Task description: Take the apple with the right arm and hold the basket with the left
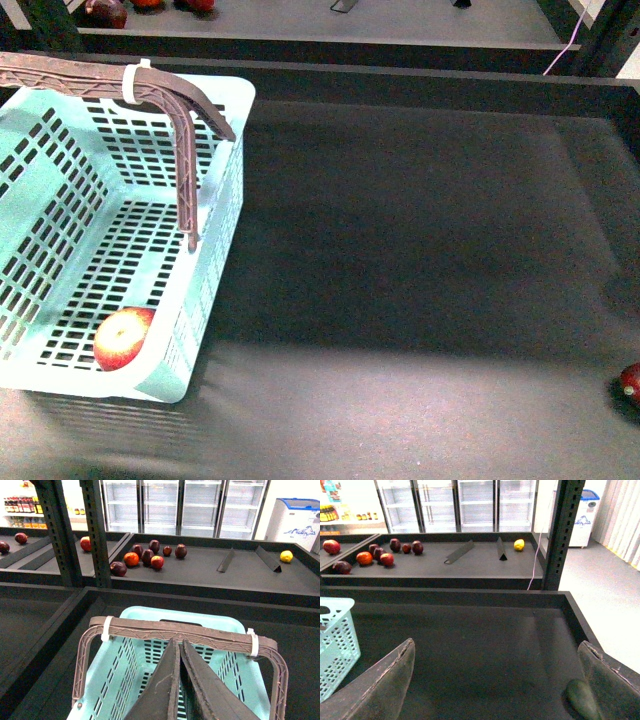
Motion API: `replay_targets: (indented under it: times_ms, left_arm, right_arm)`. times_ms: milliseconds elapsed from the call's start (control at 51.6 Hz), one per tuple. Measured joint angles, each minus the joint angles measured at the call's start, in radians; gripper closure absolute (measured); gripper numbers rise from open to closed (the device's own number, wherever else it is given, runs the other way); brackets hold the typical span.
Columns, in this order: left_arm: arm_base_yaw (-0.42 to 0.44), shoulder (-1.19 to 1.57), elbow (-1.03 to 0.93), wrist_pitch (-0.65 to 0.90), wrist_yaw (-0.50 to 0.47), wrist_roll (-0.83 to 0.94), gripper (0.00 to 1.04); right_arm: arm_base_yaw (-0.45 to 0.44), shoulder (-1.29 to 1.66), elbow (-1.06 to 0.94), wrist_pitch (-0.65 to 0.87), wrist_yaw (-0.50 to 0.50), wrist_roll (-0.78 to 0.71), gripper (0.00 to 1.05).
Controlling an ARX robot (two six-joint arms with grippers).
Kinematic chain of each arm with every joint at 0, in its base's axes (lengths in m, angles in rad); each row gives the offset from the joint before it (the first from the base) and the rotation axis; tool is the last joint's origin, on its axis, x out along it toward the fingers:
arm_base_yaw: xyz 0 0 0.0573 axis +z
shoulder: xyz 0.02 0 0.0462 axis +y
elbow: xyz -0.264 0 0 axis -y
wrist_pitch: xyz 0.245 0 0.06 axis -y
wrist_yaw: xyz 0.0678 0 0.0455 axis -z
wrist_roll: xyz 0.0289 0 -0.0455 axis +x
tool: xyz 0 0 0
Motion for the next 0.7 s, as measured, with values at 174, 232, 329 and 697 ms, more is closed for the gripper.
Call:
replay_targets:
  times_ms: [174,232,329,697]
  left_arm:
    - [0.000,-0.109,-0.042,-0.067,-0.001,0.000,1.01]
    - [0.000,-0.139,-0.052,-0.088,0.000,0.000,1.01]
    - [0.000,-0.156,-0.087,-0.055,0.000,0.002,1.01]
    - [0.000,-0.397,-0.108,-0.274,0.000,0.003,1.01]
  right_arm:
    - [0.000,0.000,0.000,0.000,0.000,0.000,0.09]
    - [0.000,0.000,0.000,0.000,0.000,0.000,0.09]
    - [0.000,0.000,0.000,0.000,0.000,0.000,0.09]
    - [0.000,0.000,0.000,0.000,0.000,0.000,0.09]
